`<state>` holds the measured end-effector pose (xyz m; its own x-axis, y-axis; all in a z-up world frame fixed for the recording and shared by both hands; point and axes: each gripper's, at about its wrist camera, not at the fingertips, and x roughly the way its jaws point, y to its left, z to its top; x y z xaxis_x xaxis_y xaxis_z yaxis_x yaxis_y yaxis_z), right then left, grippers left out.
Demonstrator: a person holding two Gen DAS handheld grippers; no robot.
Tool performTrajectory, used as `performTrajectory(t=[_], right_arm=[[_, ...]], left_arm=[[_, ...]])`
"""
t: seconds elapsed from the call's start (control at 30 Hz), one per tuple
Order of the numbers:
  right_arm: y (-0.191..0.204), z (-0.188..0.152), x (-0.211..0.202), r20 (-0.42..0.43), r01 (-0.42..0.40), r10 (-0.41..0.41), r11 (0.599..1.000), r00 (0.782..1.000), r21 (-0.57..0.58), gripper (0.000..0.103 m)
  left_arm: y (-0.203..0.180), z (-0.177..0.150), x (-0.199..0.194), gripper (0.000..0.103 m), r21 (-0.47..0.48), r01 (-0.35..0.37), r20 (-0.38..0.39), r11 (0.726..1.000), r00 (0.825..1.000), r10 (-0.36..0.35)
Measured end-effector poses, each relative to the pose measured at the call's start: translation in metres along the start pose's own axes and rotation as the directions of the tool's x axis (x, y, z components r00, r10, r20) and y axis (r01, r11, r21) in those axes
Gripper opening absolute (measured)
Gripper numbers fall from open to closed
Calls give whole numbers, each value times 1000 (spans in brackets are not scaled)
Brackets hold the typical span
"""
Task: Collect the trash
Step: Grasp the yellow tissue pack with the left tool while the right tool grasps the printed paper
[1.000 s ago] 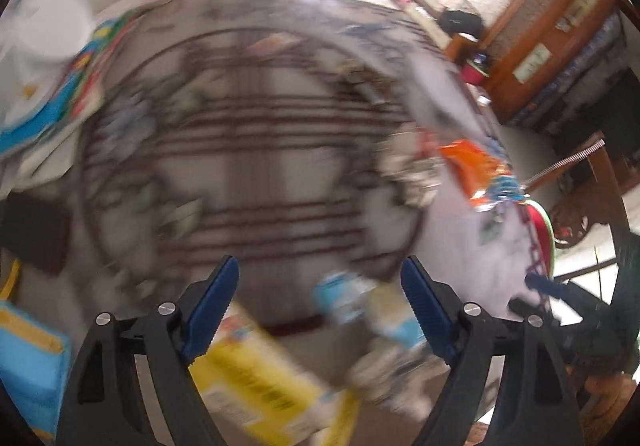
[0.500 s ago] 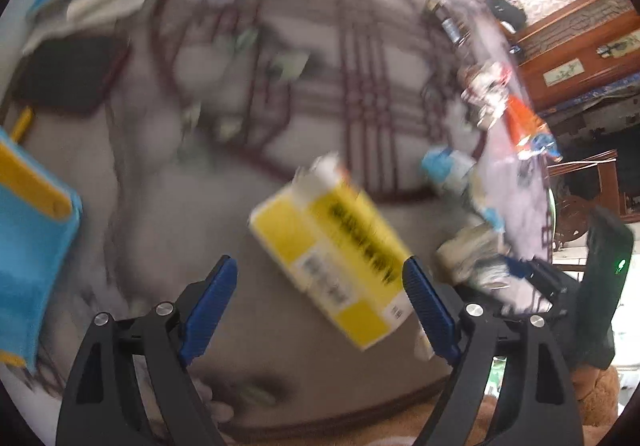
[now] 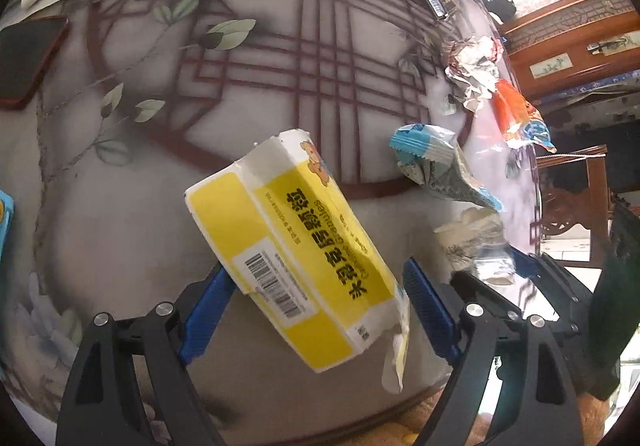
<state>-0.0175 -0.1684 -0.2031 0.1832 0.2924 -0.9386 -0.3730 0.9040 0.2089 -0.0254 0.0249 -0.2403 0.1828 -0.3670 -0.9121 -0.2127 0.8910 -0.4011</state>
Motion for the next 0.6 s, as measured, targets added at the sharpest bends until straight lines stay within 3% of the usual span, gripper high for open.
performTrajectory(t=[0.33,0.37,0.53,0.6], right_arm=[[-32,-4,-16,65,56,-65,991,996,124,73],[-34,-5,-17,70,57,-66,990,995,128,73],[-34,-8,-21,84,52,-63,990,994,131,73],[-34,-9,-23,92,52,-64,990,994,128,73]], left_arm=[[-9,6,2,78,30,-42,43,999,998,41],[-10,6,3,72,35,-44,45,998,998,43],[-17,3,0,60,74,-32,58,997,998,28],[-18,3,-4,50,80,-20,71,997,997,14]])
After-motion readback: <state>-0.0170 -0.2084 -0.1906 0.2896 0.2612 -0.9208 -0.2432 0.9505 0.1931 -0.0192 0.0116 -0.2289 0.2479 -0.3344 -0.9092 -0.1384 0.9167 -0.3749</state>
